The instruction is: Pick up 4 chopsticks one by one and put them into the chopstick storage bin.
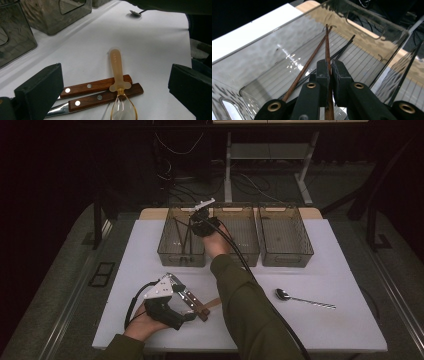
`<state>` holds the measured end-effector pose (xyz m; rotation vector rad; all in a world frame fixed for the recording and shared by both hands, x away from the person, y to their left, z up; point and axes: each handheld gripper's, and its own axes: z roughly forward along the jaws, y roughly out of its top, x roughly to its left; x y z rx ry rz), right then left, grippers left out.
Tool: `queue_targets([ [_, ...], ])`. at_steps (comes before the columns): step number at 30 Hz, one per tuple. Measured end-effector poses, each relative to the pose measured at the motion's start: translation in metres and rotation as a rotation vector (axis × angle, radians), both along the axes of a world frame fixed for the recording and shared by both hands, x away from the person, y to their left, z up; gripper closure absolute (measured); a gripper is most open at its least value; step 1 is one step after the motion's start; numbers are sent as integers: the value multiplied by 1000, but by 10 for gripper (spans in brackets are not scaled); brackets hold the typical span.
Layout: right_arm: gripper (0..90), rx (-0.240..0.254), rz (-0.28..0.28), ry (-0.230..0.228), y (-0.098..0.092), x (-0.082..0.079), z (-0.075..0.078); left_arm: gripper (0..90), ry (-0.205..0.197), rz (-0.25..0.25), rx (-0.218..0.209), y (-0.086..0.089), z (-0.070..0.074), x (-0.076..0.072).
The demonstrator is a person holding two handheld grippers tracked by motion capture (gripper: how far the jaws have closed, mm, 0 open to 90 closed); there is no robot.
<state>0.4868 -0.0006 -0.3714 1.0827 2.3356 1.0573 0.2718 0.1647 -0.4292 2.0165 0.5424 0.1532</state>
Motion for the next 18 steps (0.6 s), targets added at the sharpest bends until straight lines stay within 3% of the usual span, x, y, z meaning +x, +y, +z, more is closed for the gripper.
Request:
queue_targets([
  [4,829,0,14,17,1,1,-3,0,-1,0,0,0,0,0],
  [11,693,15,18,20,-1,1,-1,0,-2,1,-2,0,0,0],
  [18,534,70,70,84,-12,-3,5,0,0,3,-2,1,0,1],
])
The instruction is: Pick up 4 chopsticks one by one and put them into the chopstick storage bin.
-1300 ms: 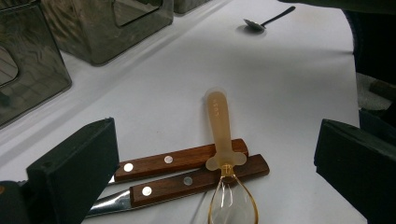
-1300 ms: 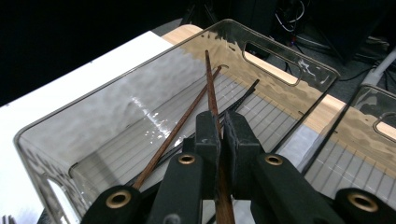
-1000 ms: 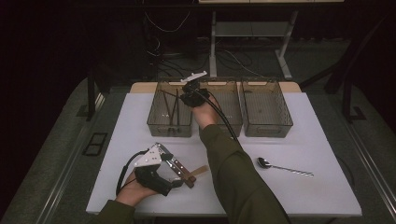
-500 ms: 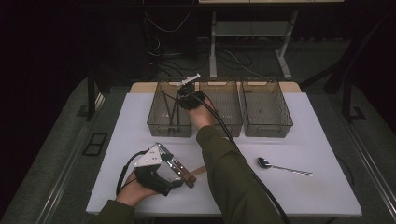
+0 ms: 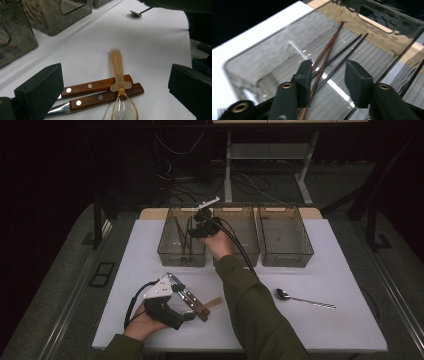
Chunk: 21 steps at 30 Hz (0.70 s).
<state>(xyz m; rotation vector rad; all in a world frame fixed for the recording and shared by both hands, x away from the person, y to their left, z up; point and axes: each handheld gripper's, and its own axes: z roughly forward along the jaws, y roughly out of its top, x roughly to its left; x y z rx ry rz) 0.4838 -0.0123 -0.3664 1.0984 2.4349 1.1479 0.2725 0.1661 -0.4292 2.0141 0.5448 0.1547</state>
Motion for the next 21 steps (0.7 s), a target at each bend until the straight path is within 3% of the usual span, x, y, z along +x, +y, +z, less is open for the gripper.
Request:
queue_targets([
  [8,372,51,79,-23,-17,-18,12,0,-3,1,11,0,0,0],
  [15,328,66,124,-50,-39,-41,18,0,-8,9,11,-1,-1,0],
  [21,321,107,159,-72,-65,-58,20,0,1,18,13,-1,-2,0],
])
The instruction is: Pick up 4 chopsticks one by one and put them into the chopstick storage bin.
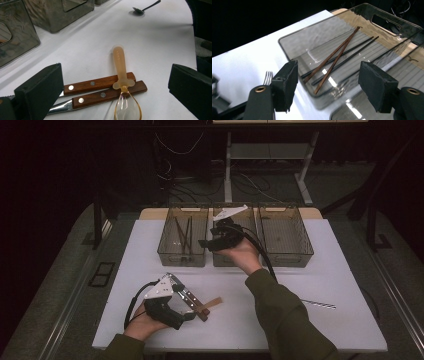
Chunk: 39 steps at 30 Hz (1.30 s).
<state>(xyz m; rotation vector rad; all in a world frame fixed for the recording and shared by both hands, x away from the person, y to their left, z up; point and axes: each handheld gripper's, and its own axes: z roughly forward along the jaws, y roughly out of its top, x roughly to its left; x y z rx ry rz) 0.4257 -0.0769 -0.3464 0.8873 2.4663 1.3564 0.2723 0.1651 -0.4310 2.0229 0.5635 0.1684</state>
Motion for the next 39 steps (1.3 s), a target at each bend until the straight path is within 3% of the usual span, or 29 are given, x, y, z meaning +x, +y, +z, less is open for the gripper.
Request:
queue_targets([
  [14,321,52,28,-14,-65,-41,-3,0,-1,-2,25,-1,-2,0],
  [23,321,81,8,2,-106,-64,-13,0,-1,3,19,0,-2,2],
  [39,321,60,-70,25,-179,-103,-43,0,-2,11,25,-1,-2,0],
])
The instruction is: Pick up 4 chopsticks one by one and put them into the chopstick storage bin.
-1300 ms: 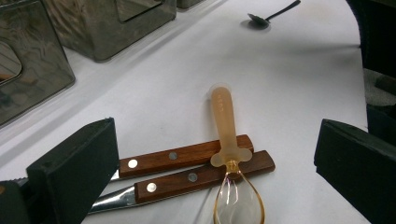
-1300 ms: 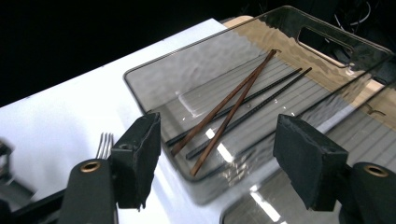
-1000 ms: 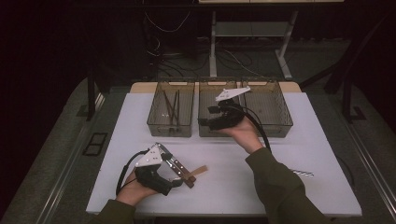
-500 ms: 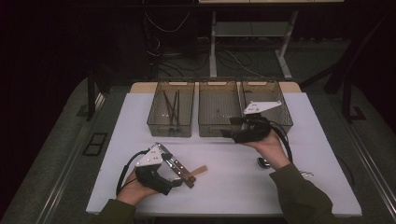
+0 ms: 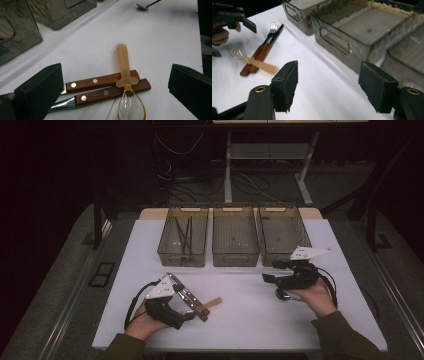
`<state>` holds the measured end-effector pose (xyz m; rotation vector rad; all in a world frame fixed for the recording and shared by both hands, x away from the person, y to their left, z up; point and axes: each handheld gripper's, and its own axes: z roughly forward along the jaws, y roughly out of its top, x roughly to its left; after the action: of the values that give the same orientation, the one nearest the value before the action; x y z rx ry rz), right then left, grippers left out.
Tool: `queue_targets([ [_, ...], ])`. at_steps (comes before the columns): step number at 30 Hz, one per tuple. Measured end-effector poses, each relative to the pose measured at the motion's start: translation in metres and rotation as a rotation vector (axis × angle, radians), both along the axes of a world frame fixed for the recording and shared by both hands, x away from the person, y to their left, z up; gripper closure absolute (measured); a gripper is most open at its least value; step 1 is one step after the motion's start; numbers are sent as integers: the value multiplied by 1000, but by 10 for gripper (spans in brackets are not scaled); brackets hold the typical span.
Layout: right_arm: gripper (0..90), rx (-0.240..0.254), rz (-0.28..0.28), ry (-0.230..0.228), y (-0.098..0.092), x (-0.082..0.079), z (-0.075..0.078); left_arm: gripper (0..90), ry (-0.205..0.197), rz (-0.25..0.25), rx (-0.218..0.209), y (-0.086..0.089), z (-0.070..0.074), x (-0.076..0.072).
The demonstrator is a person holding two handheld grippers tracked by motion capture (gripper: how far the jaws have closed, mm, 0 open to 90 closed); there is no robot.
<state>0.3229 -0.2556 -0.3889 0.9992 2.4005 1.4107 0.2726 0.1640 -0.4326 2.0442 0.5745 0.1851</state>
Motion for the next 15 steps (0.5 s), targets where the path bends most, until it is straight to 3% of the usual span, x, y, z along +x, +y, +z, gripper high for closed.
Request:
queue_targets([
  [12,321,-26,-38,19,-37,-22,-17,0,-3,-2,10,0,0,0],
  [15,302,-8,-47,21,-44,-29,-21,0,-4,-1,10,0,0,0],
])
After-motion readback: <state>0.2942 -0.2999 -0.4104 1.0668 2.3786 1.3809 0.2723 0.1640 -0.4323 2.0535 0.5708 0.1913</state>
